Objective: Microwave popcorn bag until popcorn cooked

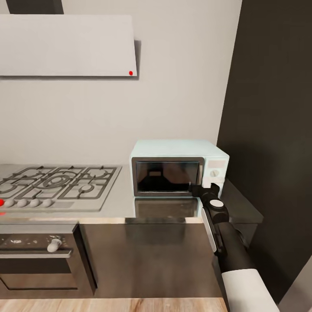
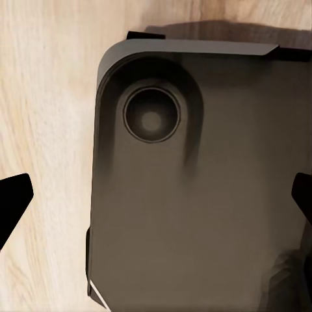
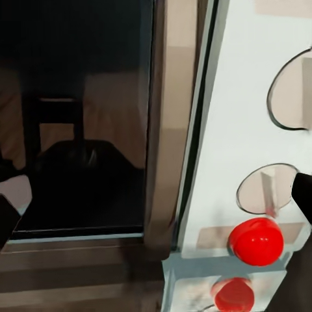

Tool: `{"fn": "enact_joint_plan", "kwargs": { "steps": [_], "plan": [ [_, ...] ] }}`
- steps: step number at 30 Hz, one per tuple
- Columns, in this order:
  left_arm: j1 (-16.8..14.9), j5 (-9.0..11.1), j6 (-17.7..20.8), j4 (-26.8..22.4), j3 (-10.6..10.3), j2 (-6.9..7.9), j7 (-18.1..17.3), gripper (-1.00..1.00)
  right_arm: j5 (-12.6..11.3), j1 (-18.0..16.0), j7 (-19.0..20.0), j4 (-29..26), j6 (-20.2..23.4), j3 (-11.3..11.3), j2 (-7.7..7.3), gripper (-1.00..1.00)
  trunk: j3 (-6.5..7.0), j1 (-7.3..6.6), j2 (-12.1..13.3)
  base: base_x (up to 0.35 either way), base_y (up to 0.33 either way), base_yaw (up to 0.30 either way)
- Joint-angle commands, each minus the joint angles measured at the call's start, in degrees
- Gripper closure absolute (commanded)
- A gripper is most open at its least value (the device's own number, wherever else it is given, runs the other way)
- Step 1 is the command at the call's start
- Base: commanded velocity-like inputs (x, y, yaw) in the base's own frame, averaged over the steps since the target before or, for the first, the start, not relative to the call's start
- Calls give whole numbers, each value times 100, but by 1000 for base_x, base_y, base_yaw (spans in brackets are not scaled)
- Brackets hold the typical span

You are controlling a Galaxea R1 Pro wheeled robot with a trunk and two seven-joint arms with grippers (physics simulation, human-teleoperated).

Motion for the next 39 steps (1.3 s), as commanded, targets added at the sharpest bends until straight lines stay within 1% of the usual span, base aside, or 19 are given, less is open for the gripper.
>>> {"fn": "enact_joint_plan", "kwargs": {
  "steps": [1,13,33,34,35,37,39],
  "plan": [
    [-1,50,-11,-2,4,0,0,-100,44,-3,-10,-5,42,8,0,-100,-6,1,-3,104,0,0],
    [0,50,-11,-2,4,0,0,-100,44,-8,-10,-11,42,0,-9,-100,-6,1,-3,100,0,0],
    [-3,50,-11,-2,-4,0,0,-100,35,-10,-19,-3,42,-13,-18,-100,-6,1,-3,17,0,0],
    [-2,50,-11,-2,-5,0,0,-100,35,-10,-17,-3,42,-62,-18,-100,-6,1,-3,132,0,0],
    [-3,50,-11,-2,-5,0,0,-100,35,-11,-12,-3,42,-168,-18,-100,-6,1,-3,144,0,0],
    [-4,50,-11,-2,-5,0,0,-100,35,-10,0,-3,42,-307,-18,-100,-6,1,-3,130,0,0],
    [-4,50,-11,-2,-5,0,0,-100,40,-11,4,-3,42,-349,-18,-100,-6,1,-3,59,0,0]
  ]
}}
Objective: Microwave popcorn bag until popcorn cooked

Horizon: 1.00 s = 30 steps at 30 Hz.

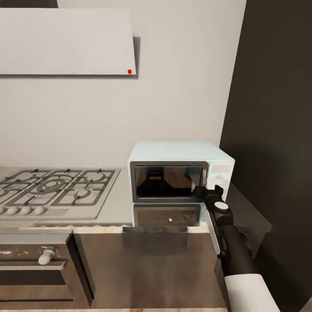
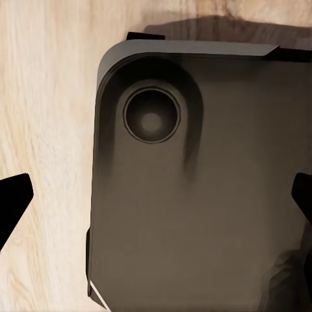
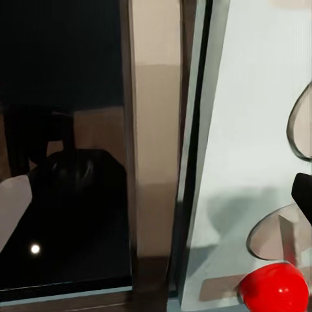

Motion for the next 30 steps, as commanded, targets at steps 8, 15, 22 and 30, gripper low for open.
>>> {"fn": "enact_joint_plan", "kwargs": {
  "steps": [8,15,22,30],
  "plan": [
    [-2,50,-12,-1,10,0,0,-100,213,-155,-7,217,32,-180,11,-100,-5,2,0,7,0,0],
    [2,50,-12,-1,10,0,0,-100,199,-154,2,212,65,-168,20,100,-5,2,0,0,0,0],
    [-1,50,-12,-1,10,0,0,-100,200,-153,3,212,122,-168,17,100,-5,2,0,0,0,0],
    [1,50,-12,-1,10,0,0,-100,201,-160,3,212,132,-172,11,100,-5,2,0,0,0,0]
  ]
}}
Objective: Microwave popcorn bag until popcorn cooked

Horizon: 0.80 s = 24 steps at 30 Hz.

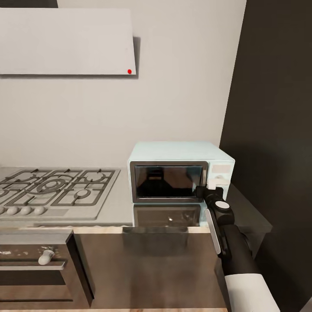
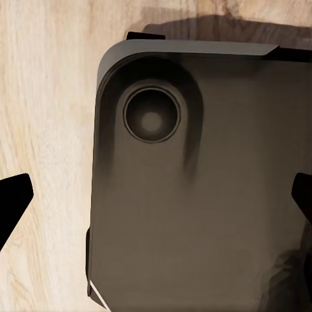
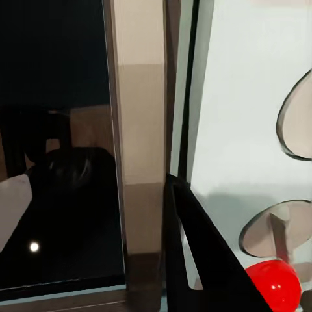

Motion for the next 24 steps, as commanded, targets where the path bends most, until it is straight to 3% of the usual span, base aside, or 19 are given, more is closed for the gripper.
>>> {"fn": "enact_joint_plan", "kwargs": {
  "steps": [1,16,23,24],
  "plan": [
    [-1,50,-12,-1,2,0,0,-100,191,-143,3,256,14,-113,2,100,-5,1,0,0,0,0],
    [-2,50,-12,-1,2,-2,0,-100,192,-137,3,256,13,-110,2,100,-5,1,0,-54,0,0],
    [2,50,-12,-1,10,-9,0,-100,192,-138,3,256,14,-109,2,100,-5,1,0,-286,0,0],
    [-3,50,-12,-1,8,-2,0,-100,50,-137,3,267,21,2,18,100,-6,1,-1,0,0,0]
  ]
}}
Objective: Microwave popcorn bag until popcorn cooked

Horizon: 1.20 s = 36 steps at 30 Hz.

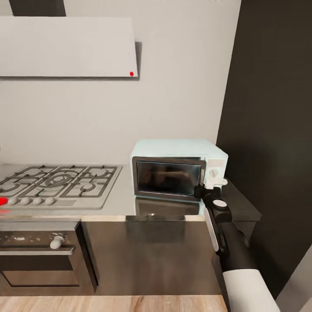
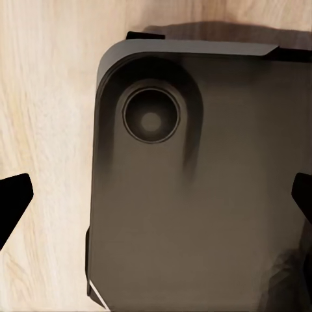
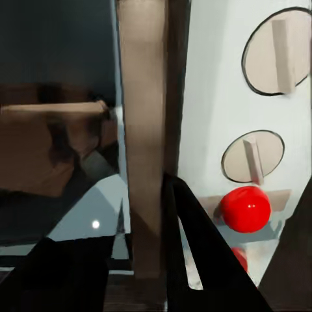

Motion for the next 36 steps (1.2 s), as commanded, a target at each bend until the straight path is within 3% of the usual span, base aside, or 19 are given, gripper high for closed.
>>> {"fn": "enact_joint_plan", "kwargs": {
  "steps": [1,13,17,22,23,36],
  "plan": [
    [0,50,-12,-3,15,-4,0,-100,92,-4,-12,-2,46,-38,31,100,-5,1,-1,0,0,0],
    [-1,50,-12,-3,26,-24,0,-100,3,-6,-16,15,40,-22,-3,100,-5,1,-1,-18,0,0],
    [0,50,-12,-3,26,-25,0,-100,-174,-4,-16,15,40,-18,-4,100,-5,1,-1,-199,0,0],
    [0,50,-12,-3,26,-25,0,-100,-557,-5,-16,16,41,-17,-4,100,-5,1,-1,-209,0,0],
    [2,50,-12,-3,26,-25,0,-100,305,-7,-16,15,42,-17,-4,100,-5,1,-1,-106,0,0],
    [-1,50,-12,-3,26,-25,0,-100,305,-4,-16,15,42,-17,-4,100,-5,1,-1,-89,0,0]
  ]
}}
